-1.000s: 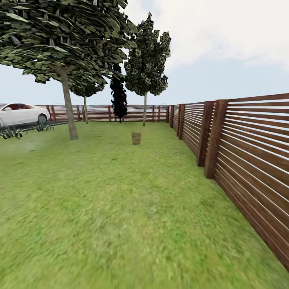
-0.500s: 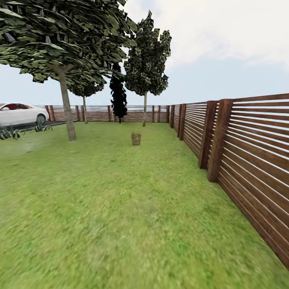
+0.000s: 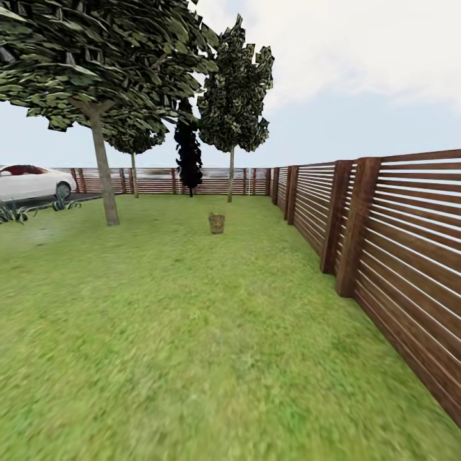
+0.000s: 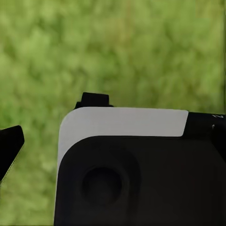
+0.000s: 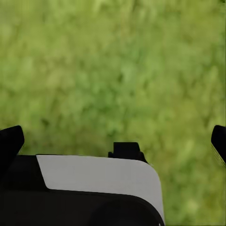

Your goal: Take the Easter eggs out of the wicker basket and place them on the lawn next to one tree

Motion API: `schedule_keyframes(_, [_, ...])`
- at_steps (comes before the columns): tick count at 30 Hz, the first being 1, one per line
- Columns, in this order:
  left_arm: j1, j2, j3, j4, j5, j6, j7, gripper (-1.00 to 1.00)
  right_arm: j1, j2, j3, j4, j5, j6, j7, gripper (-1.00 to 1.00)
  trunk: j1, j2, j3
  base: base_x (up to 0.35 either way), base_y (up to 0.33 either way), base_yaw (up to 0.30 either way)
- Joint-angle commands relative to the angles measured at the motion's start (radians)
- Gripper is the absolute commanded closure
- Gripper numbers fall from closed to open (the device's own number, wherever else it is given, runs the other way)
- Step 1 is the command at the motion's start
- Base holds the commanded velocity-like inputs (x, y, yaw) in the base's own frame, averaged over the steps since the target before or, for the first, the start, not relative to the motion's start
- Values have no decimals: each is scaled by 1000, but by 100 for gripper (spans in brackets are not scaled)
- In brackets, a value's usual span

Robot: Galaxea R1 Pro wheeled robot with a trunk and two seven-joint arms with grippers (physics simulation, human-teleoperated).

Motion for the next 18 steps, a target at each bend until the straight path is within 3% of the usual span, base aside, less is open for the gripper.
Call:
schedule_keyframes(1, [0,0,2,-1,10,2,-5,-100,-1,0,0,1,0,-3,0,-100,1,0,-1,327,0,0])
schedule_keyframes(18, [0,0,2,-1,10,2,-4,-100,-1,0,1,1,0,-3,0,-100,1,0,-1,327,0,0])
